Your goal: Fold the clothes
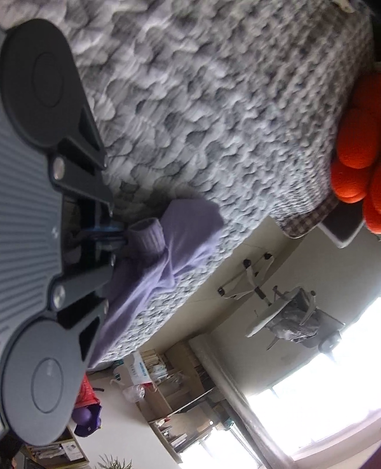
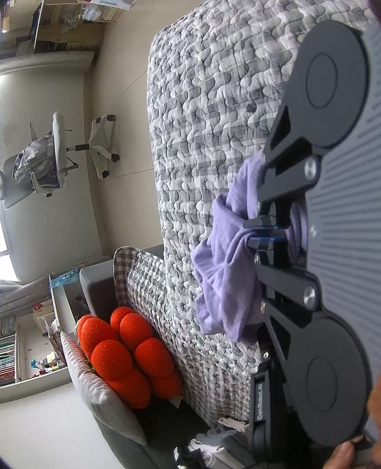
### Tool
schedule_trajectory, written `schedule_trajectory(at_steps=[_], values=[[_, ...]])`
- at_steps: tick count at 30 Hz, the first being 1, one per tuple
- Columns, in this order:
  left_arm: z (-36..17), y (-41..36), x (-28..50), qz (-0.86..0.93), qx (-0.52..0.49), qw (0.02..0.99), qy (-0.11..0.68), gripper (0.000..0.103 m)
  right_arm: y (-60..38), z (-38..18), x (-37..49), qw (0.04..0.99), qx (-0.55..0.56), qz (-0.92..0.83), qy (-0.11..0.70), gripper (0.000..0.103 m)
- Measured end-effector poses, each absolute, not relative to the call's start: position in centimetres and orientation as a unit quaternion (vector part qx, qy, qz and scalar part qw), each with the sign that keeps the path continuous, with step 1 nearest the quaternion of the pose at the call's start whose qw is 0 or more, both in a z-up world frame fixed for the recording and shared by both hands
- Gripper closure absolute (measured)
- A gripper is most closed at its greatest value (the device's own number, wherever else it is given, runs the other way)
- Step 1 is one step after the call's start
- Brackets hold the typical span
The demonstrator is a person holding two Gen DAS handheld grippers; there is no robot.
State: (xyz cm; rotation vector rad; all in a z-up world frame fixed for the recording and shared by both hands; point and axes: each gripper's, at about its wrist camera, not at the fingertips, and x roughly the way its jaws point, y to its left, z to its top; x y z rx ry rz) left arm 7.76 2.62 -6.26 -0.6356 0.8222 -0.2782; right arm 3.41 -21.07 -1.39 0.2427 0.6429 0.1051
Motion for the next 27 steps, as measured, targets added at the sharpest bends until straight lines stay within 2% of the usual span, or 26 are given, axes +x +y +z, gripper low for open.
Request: schedule_trajectory(at_steps=[20, 27], values=[[2.9, 9.4, 2.5, -0.034, -0.23, 0.928, 0.292, 0.103, -21.7, 4.2, -0.2, 0.962, 0.116, 0.043, 0.242, 0.101], [2.0, 10.0, 2.3, -0.067, -0.25, 0.908, 0.328, 0.103, -22.3, 4.6, -1.5, 0.963, 0.101, 0.029, 0.248, 0.101]])
